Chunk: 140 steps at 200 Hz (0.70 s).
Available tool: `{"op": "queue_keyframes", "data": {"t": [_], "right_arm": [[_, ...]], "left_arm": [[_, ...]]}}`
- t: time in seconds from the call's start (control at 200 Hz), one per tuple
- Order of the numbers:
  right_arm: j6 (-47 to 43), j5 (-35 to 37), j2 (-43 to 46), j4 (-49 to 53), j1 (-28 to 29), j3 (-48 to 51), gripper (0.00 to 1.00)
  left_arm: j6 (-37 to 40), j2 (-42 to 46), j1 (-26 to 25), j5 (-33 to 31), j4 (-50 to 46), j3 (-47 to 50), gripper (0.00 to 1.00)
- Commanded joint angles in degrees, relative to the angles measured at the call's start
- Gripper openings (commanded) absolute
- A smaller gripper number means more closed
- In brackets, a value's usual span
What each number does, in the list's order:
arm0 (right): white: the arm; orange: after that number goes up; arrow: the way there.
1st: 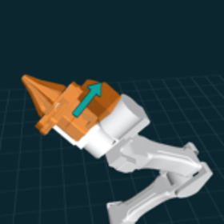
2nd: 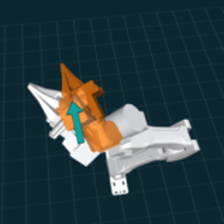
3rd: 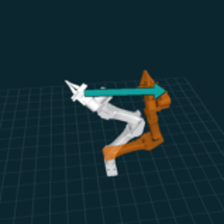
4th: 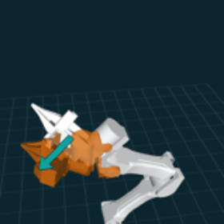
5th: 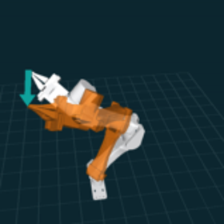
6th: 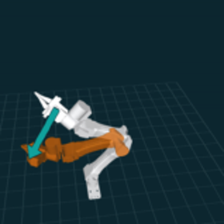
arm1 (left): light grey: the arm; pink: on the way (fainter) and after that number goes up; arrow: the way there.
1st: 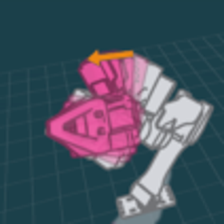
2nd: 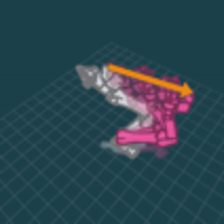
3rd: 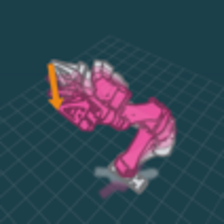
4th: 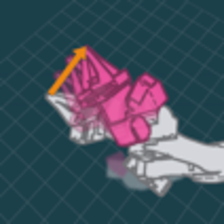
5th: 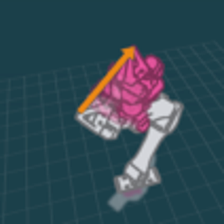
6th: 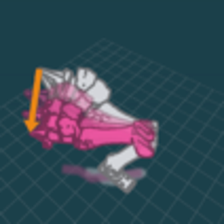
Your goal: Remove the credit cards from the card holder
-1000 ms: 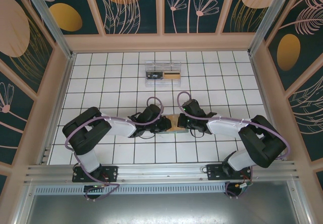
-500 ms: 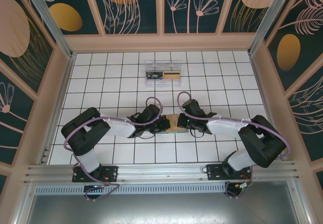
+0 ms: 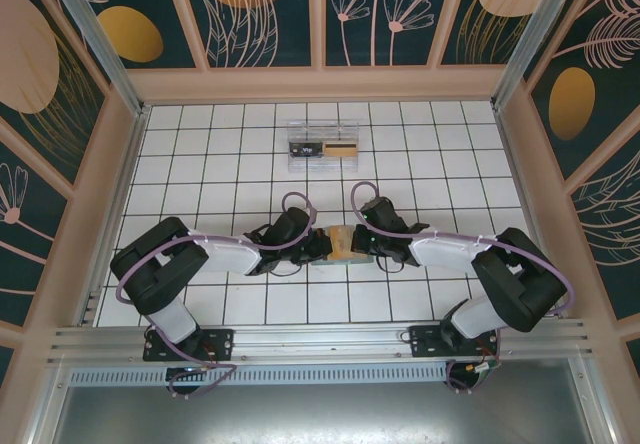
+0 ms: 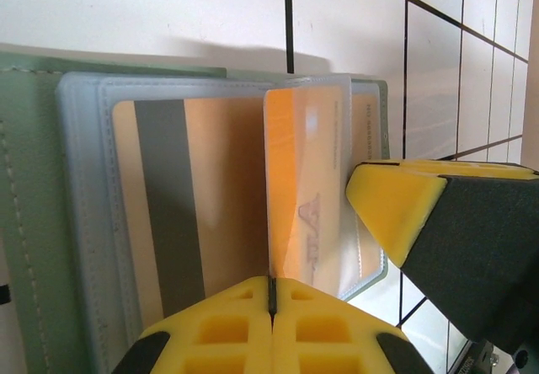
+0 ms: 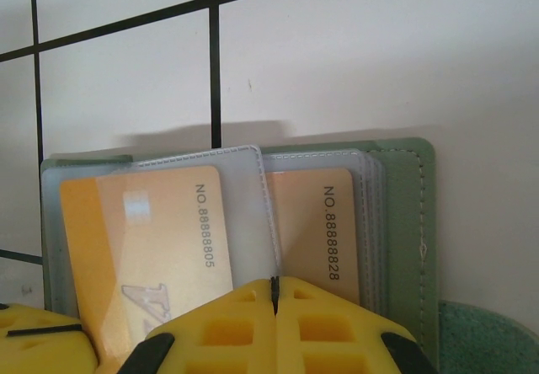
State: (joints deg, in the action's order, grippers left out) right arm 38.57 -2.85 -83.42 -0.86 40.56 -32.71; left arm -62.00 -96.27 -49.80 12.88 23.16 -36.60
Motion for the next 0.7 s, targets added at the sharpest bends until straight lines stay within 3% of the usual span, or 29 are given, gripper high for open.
{"op": "queue_keyframes", "data": {"t": [0.0, 0.415, 0.56, 0.696], "right_arm": [[0.89, 1.31, -2.02, 6.82, -0.47, 2.78, 0.05], [0.63, 1.18, -2.04, 6.76, -0.73, 2.52, 0.05], [0.69, 1.02, -2.09, 6.75, -0.68, 2.48, 0.05], [0.63, 1.01, -1.86, 6.71, -0.74, 2.53, 0.05]], "left_arm": [[0.48, 1.56, 0.51, -0.40, -0.11, 1.22, 0.00], [-0.96, 2.78, 0.58, 0.50, 2.03, 3.37, 0.00], [-1.26, 2.00, 0.59, 1.50, 4.35, 3.33, 0.25], [-1.49, 1.11, 0.68, 1.77, 5.80, 3.37, 0.29]]}}
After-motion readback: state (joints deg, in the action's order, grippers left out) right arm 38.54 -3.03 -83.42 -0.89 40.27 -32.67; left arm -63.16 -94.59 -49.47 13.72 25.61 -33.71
